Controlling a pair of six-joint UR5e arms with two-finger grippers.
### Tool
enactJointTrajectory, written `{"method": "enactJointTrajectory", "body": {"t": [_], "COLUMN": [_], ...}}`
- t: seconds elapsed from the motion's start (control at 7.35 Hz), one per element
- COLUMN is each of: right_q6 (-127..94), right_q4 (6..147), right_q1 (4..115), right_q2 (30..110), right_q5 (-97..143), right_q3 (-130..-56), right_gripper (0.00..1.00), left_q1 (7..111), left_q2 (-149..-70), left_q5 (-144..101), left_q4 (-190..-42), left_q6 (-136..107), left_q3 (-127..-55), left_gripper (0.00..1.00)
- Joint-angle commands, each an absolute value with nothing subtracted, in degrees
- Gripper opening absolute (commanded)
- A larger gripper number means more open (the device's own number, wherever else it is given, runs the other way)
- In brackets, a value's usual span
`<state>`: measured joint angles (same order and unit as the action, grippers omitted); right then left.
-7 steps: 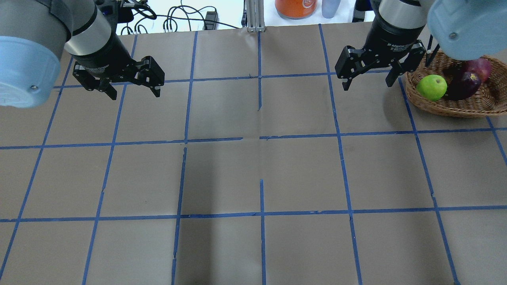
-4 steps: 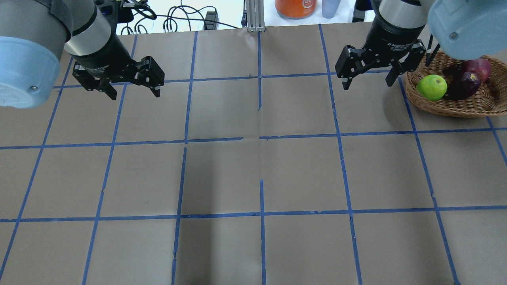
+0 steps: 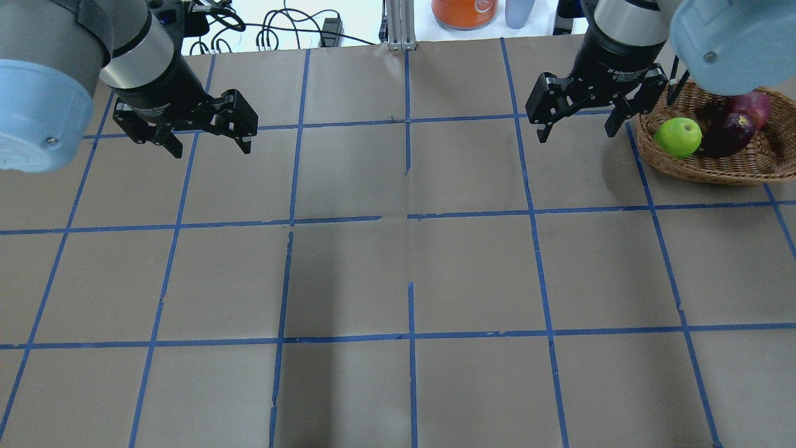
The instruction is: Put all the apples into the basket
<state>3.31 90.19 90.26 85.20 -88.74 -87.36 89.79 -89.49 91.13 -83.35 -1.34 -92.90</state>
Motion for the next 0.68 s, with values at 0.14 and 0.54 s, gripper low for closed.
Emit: {"method": "enactJointTrajectory", "body": {"t": [0.14, 0.54], "right_q6": [3.78, 3.43], "right_q4": [90.26, 90.35], "right_q1": [90.18, 90.18], "right_q2": [85.17, 85.34], "right_q5": [-88.77, -88.77], "right_q3": [-87.71, -87.19], "right_gripper": [1.00, 1.00], "left_q1": [89.82, 89.82], "left_q2": [-89.04, -89.73], "left_q5": [91.14, 91.14], "left_q4": [-83.32, -83.32], "left_q6": [-1.32, -1.32], "left_q3": [-93.33, -92.64], "left_gripper": [1.00, 1.00]}}
